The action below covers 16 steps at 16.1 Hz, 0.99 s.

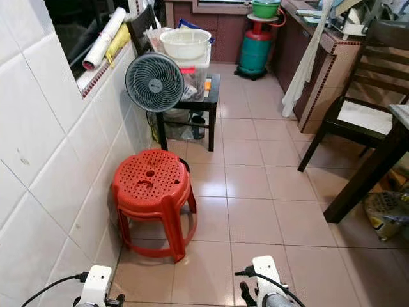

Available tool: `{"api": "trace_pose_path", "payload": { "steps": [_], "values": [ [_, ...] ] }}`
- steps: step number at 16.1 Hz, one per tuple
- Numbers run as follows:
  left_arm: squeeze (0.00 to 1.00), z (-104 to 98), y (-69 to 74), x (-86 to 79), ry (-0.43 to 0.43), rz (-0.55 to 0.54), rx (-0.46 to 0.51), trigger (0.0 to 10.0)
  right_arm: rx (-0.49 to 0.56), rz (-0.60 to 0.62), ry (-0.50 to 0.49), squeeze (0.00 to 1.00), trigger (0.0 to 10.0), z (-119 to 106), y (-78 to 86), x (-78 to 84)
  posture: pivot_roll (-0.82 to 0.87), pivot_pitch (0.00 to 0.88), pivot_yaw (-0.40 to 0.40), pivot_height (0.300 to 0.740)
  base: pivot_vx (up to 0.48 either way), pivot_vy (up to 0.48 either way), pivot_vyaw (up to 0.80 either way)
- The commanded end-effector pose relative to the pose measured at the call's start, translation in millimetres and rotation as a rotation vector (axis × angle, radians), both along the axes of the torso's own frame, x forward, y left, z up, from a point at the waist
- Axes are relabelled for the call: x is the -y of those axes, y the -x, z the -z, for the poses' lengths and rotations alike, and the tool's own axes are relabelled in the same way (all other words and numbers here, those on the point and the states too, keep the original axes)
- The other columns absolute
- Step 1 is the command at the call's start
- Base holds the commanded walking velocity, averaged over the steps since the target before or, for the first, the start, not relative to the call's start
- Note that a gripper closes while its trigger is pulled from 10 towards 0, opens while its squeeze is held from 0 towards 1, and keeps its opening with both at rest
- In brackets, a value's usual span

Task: Setting the table

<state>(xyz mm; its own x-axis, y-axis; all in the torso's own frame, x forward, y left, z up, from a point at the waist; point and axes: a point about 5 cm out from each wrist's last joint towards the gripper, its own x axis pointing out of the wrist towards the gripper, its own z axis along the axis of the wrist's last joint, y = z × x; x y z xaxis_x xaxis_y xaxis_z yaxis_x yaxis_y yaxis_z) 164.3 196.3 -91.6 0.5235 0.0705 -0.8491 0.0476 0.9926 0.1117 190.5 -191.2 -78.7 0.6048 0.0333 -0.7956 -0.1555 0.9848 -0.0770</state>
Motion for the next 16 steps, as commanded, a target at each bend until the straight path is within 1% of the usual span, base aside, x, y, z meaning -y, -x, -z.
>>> {"api": "trace_pose_path", "payload": {
  "steps": [1, 3, 6, 8, 11, 14, 16],
  "values": [
    [0.0, 2.3, 4.9, 0.9, 0.003, -0.017, -0.014, 10.0, 0.011, -0.015, 0.012, 0.0, 10.0, -3.9, -7.2, 2.6, -0.14, 0.0, -0.035, 0.74, 0.0, 0.0, 0.0],
    [0.0, 3.1, 7.7, 0.1, 0.01, -0.013, -0.016, 10.0, 0.023, -0.018, 0.014, 0.0, 10.0, -7.4, -14.2, 2.1, -0.13, 0.0, -0.043, 0.74, 0.0, 0.0, 0.0],
    [0.0, 2.1, 6.5, -3.0, -0.003, 0.005, -0.014, 10.0, 0.031, -0.008, 0.005, 0.0, 10.0, -8.1, -16.2, -1.3, -0.13, 0.0, -0.025, 0.74, 0.0, 0.0, 0.0],
    [0.0, -0.5, 0.8, -4.9, -0.02, 0.042, -0.006, 10.0, 0.021, 0.018, -0.001, 0.0, 10.0, -5.9, -13.3, -3.3, -0.14, 0.0, -0.009, 0.74, 0.0, 0.0, 0.0],
    [0.0, -3.6, -6.4, -5.2, -0.024, 0.055, 0.007, 10.0, 0.012, 0.072, -0.02, 0.0, 10.0, -3.5, -8.6, -1.4, -0.15, 0.0, 0.007, 0.74, 0.0, 0.0, 0.0],
    [0.0, -6.4, -12.9, -5.0, -0.03, 0.061, 0.021, 10.0, 0.015, 0.088, -0.024, 0.0, 10.0, -4.1, -10.2, -2.0, -0.16, 0.0, 0.018, 0.74, 0.0, 0.0, 0.0],
    [0.0, -6.6, -13.2, -5.5, -0.032, 0.057, 0.022, 10.0, 0.021, 0.096, -0.034, 0.0, 10.0, -5.0, -12.2, -4.0, -0.16, 0.0, 0.02, 0.74, 0.0, 0.0, 0.0]
  ]
}}
